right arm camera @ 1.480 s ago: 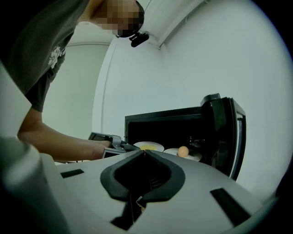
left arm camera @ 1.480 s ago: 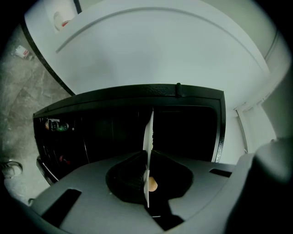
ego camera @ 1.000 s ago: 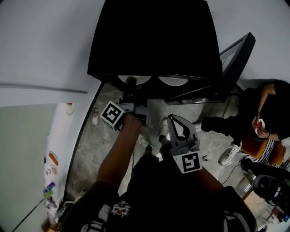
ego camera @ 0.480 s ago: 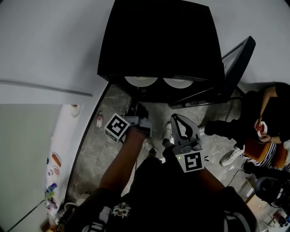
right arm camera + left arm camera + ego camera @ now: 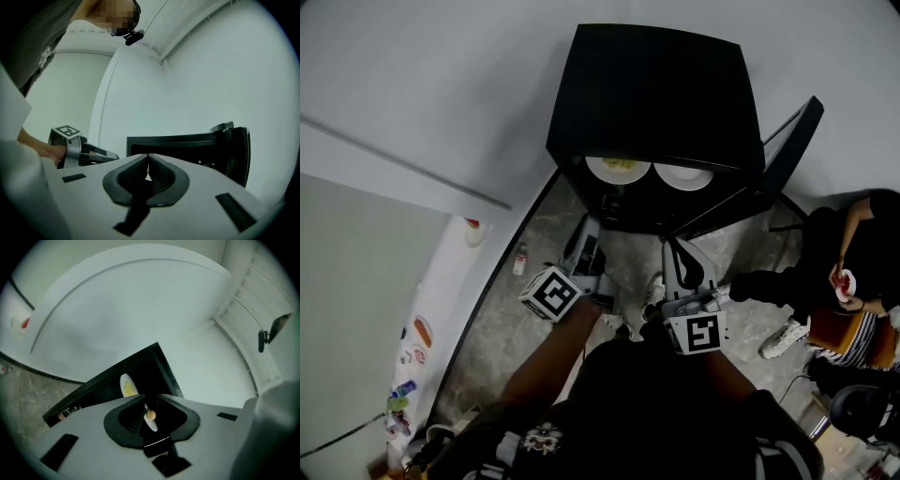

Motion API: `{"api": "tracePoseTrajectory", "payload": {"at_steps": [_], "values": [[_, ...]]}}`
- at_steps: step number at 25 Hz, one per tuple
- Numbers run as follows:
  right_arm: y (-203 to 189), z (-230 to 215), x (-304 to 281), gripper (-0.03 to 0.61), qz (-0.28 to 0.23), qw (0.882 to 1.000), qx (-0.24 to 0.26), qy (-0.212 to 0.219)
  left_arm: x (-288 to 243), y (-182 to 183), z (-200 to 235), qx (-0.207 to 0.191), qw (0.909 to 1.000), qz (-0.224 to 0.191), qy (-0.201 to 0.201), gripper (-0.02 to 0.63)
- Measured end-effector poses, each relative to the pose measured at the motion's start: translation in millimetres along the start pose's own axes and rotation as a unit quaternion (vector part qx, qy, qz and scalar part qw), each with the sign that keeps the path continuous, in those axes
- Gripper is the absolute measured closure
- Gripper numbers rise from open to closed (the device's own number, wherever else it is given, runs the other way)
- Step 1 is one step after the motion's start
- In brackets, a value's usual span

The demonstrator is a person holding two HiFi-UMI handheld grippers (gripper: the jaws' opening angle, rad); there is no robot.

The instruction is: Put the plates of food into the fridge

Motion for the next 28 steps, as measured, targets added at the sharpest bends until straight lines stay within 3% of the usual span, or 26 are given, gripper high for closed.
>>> {"api": "tracePoseTrajectory", "payload": {"at_steps": [5, 8, 10, 12, 14, 24, 28], "values": [[15.8, 14.7, 11.2, 0.554, -0.021, 1.000, 0.008, 0.000, 18.7, 9.0, -35.9, -0.124, 0.9917, 0.020, -0.028, 0.590], [21.5, 22.9, 18.9, 0.554, -0.023, 1.000, 0.013, -0.004, 25.2, 8.2, -59.1, -0.201, 0.9767, 0.043, -0.062, 0.592], [23.1, 29.7, 26.3, 0.554, -0.026, 1.000, 0.014, -0.004, 33.0, 5.9, -79.1, -0.290, 0.9513, 0.062, -0.083, 0.592], [25.7, 35.7, 31.8, 0.554, -0.031, 0.999, 0.008, -0.005, 41.9, 1.8, -95.1, -0.379, 0.9175, 0.076, -0.095, 0.592], [29.3, 39.3, 36.1, 0.554, -0.034, 0.999, 0.007, -0.008, 49.8, -3.4, -104.6, -0.428, 0.8946, 0.085, -0.096, 0.592], [60.7, 45.8, 51.9, 0.555, -0.040, 0.998, 0.044, -0.020, 74.7, -17.8, -137.4, -0.467, 0.8749, 0.070, -0.107, 0.592], [72.0, 45.5, 52.8, 0.555, -0.060, 0.997, 0.044, -0.013, 78.8, -15.8, -140.3, -0.465, 0.8780, 0.058, -0.099, 0.592]]}}
Point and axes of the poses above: the fingertips, and each gripper's own axes: x backward along the fingers, z to its left, y out of its top, the point moved 5 cm from there along x, backward along the fingers, and after that the axes turned 7 degrees about -y, right-handed, at the moved point
